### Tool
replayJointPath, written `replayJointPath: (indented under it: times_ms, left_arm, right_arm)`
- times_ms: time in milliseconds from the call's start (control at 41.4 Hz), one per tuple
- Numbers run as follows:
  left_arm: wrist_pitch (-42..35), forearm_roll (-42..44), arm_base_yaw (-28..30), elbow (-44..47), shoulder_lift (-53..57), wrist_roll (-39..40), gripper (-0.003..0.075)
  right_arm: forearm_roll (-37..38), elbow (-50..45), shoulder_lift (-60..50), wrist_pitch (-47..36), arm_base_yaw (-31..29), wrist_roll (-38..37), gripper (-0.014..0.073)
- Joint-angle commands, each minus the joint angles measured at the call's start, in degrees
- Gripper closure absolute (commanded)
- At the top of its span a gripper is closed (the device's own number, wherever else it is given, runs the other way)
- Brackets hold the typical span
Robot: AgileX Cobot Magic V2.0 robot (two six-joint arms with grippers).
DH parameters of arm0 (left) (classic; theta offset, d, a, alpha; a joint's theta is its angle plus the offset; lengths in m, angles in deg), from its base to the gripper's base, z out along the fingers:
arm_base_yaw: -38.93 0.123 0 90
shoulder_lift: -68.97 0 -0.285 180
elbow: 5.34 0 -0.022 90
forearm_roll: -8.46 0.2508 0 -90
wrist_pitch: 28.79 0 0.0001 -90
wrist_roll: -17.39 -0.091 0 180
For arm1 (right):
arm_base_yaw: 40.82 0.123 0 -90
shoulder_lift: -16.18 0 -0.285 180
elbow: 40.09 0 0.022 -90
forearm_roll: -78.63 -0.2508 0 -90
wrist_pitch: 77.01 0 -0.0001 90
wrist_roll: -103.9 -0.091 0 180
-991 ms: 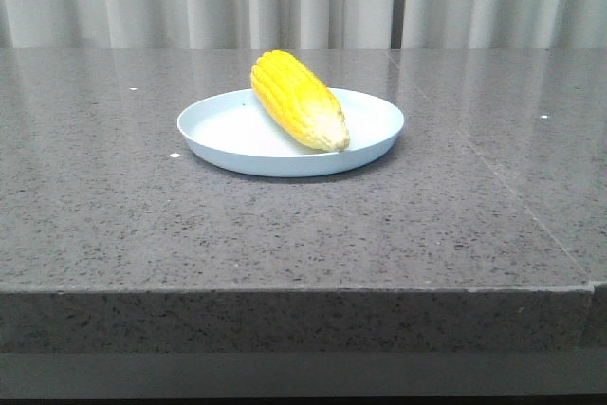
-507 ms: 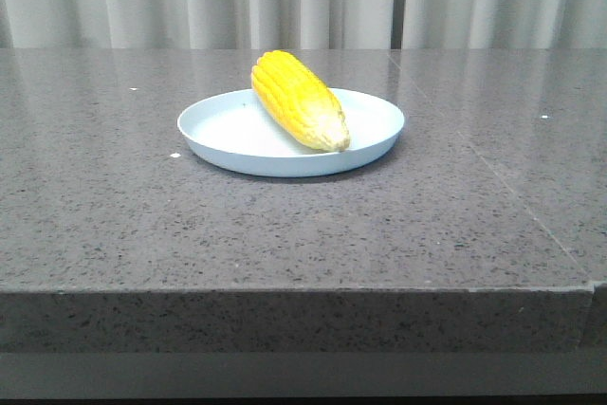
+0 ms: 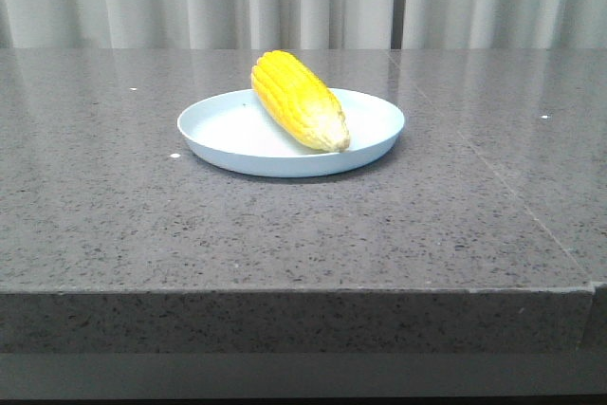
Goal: Place corn on plate with both arms
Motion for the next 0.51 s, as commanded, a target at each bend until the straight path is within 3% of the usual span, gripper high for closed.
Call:
replayJointPath:
  times_ms: [0, 145, 242, 483]
  left_arm:
    - [-4.8, -0.3, -0.1, 1.3, 1.0, 0.6, 0.0741]
    - [-4.8, -0.3, -0.1, 1.3, 1.0, 0.6, 0.0741]
    - [-4.8, -0.3, -0.1, 1.3, 1.0, 0.6, 0.0741]
    - [-4.8, -0.3, -0.1, 1.3, 1.0, 0.6, 0.0741]
  right_arm:
    - [-2.0, -5.1, -5.0, -13.2, -6.6, 0.2, 0.0659]
    - [-3.1, -18.4, -14.3, -30.4, -15.4, 0.2, 0.0659]
    - [-4.8, -26.9, -18.5, -39.1, -17.4, 0.2, 0.0659]
    - [-4.9, -40.7, -24.1, -51.9, -21.0, 0.2, 0.0659]
